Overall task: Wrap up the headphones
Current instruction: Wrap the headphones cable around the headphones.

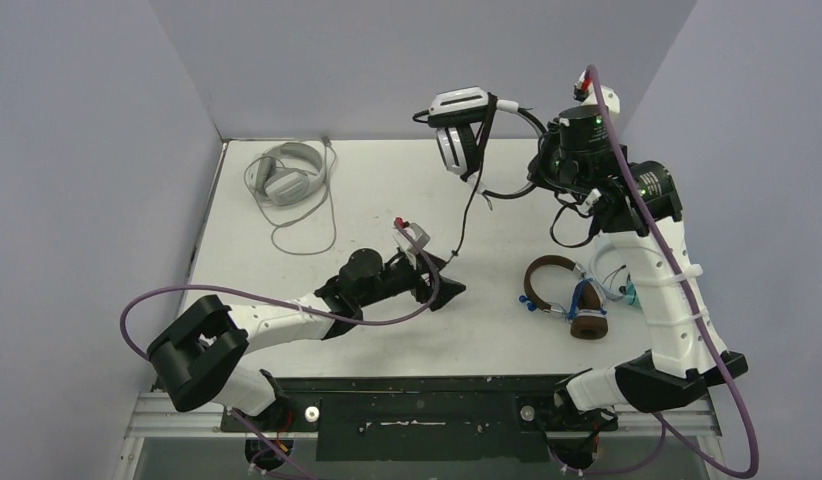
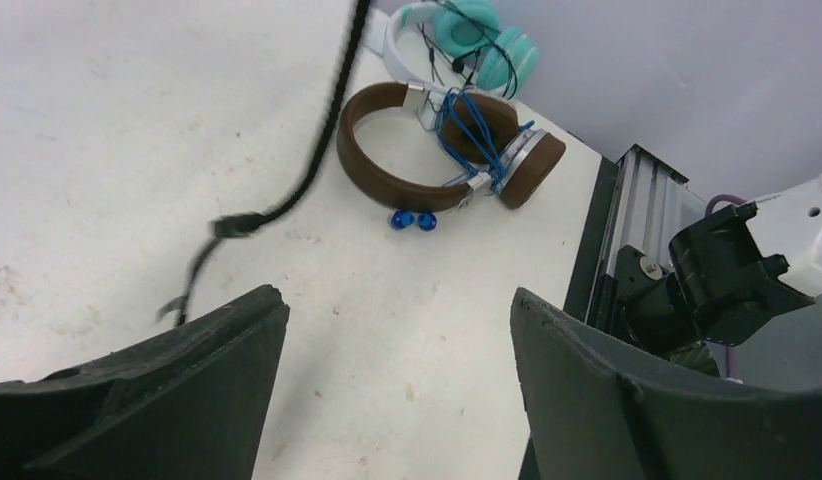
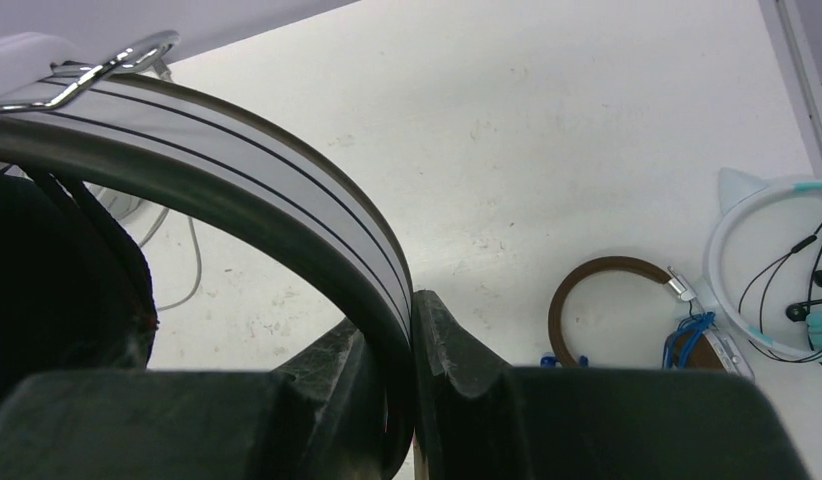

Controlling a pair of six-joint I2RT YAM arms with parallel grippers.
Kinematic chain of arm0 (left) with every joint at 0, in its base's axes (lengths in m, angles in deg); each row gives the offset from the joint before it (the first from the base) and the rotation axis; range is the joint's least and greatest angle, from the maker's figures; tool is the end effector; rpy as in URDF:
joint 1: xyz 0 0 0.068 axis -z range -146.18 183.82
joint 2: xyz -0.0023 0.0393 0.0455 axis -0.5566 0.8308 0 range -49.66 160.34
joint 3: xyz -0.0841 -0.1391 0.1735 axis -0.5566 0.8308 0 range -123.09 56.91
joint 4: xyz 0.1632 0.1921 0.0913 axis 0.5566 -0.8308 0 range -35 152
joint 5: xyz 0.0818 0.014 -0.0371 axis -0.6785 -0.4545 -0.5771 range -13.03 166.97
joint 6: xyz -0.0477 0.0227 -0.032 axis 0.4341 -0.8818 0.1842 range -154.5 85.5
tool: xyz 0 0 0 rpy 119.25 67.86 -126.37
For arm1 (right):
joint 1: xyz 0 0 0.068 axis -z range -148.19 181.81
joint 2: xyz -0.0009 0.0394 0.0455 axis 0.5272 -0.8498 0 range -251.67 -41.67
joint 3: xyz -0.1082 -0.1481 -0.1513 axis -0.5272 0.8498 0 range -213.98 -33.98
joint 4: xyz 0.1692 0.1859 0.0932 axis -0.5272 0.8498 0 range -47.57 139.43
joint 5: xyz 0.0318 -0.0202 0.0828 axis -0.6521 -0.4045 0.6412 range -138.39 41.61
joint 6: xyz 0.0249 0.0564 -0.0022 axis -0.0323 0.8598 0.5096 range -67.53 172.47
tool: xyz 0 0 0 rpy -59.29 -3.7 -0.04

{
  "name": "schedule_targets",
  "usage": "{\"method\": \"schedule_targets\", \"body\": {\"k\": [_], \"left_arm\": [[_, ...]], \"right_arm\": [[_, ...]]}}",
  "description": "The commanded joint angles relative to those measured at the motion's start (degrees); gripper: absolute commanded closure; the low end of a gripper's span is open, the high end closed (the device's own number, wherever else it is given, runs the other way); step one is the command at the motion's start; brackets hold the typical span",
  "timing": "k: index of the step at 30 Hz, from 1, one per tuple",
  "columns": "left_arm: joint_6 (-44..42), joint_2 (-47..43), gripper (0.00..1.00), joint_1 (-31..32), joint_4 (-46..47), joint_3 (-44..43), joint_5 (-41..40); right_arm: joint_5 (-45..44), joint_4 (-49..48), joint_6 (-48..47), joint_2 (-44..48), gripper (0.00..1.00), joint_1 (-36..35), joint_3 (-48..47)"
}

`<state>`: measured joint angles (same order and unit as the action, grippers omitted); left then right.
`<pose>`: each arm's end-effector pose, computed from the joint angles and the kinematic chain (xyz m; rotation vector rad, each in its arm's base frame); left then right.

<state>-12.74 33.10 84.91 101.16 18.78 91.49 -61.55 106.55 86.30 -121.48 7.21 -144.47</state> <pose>0.1991 -0.2652 0.1934 0.6537 1.6793 -1.1494 0.2459 0.1009 0.4520 0.3062 2.1356 0.3485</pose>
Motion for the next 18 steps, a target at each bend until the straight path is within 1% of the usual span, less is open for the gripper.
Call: {"method": "schedule_targets", "body": {"k": [1,3,6,9,11,14,16,18], "left_arm": [[-3.74,-1.99,0.18,1.35,12.42,1.4,-2.44],[-4.87,-1.01,0.16,1.96,14.41,1.17,-2.67],[-6.9,1.08,0.12,2.34,14.89,-0.49,-3.16],[-7.47,4.17,0.12,2.35,14.95,-2.34,-5.74],[-6.56,5.61,0.12,2.39,15.14,-2.98,-11.09],[-5.87,6.08,0.13,2.39,17.39,-2.12,-15.14],[-5.26,5.25,0.16,2.39,18.57,-1.38,-15.63],[-4.92,3.39,0.18,2.44,17.52,-0.78,-15.92]], "right_arm": [[0.42,-0.36,0.0,0.05,1.0,0.42,-7.78],[0.53,0.74,-0.08,-0.52,1.0,0.43,-10.17],[1.3,1.53,-0.33,-0.99,1.0,0.37,-13.15],[2.24,1.38,-0.25,-0.63,1.0,0.43,-14.3],[2.67,1.45,-0.25,-0.52,1.0,0.49,-14.85],[2.58,1.46,-0.17,-0.14,1.0,0.41,-15.18],[2.47,1.53,-0.37,-0.13,1.0,0.52,-15.59],[1.94,1.83,-0.65,-0.38,1.0,0.46,-16.47]]}}
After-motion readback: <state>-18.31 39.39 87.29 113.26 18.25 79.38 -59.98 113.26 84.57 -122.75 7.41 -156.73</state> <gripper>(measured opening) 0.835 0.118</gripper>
